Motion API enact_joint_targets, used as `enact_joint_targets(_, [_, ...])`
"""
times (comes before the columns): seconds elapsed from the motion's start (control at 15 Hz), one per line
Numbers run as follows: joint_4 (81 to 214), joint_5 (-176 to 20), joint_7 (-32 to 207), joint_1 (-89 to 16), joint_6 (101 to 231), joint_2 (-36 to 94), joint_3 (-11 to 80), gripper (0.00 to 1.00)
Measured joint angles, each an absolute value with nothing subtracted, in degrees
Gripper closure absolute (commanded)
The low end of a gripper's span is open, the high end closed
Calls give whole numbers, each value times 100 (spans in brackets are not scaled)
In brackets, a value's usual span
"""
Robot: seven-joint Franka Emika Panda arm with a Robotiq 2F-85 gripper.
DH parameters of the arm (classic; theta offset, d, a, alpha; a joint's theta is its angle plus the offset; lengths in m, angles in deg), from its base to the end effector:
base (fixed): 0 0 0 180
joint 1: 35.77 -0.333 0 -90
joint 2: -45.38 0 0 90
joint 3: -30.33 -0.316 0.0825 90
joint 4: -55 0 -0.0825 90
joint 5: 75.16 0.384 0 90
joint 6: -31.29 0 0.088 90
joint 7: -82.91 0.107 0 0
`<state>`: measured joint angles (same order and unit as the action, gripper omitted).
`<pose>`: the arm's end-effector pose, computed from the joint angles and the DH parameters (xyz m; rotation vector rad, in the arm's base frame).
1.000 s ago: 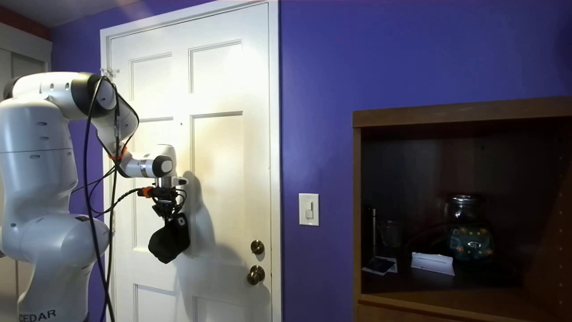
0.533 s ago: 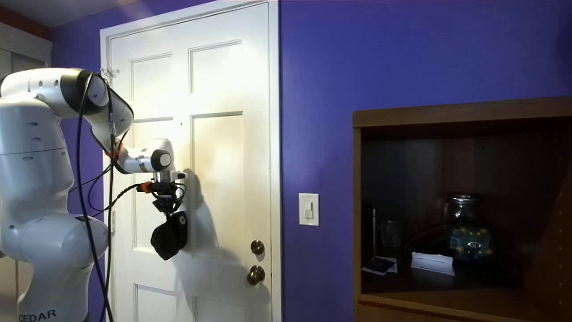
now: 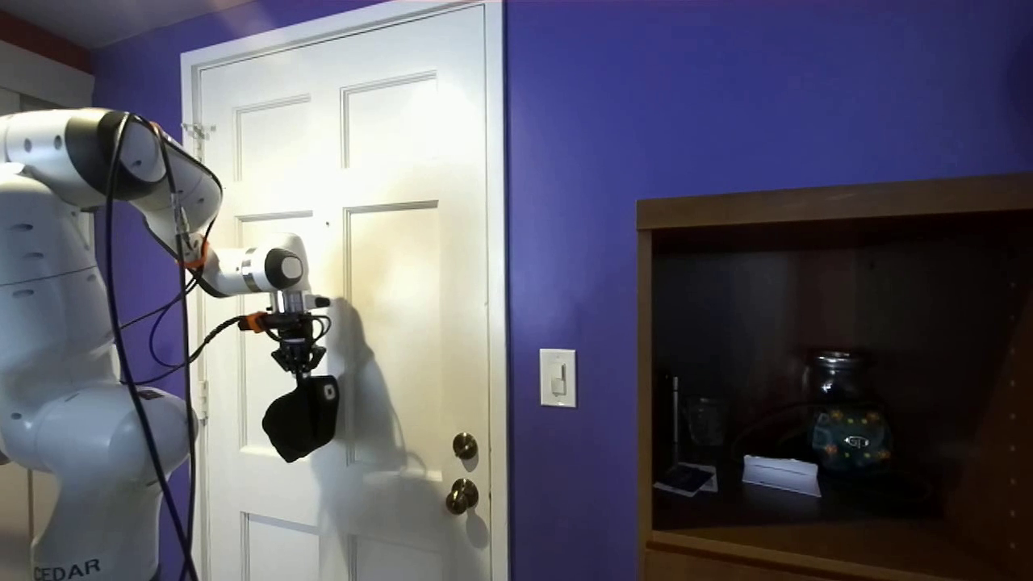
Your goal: Move the beanie from the hook on the door to the top of the shelf
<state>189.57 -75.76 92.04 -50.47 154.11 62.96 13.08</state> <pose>0.3905 0.2487 0.4544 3.0147 0.6021 0.1802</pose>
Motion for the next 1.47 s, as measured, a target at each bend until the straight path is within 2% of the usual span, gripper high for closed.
enact_joint_targets(0.67, [18971, -8150, 9620, -4715, 14293, 7283, 1368, 99])
enact_joint_targets(0.8, [18996, -8277, 9619, -4624, 14247, 7524, 1433, 96])
enact_joint_targets(1.47, [19018, -8343, 9604, -4575, 14226, 7704, 1482, 99])
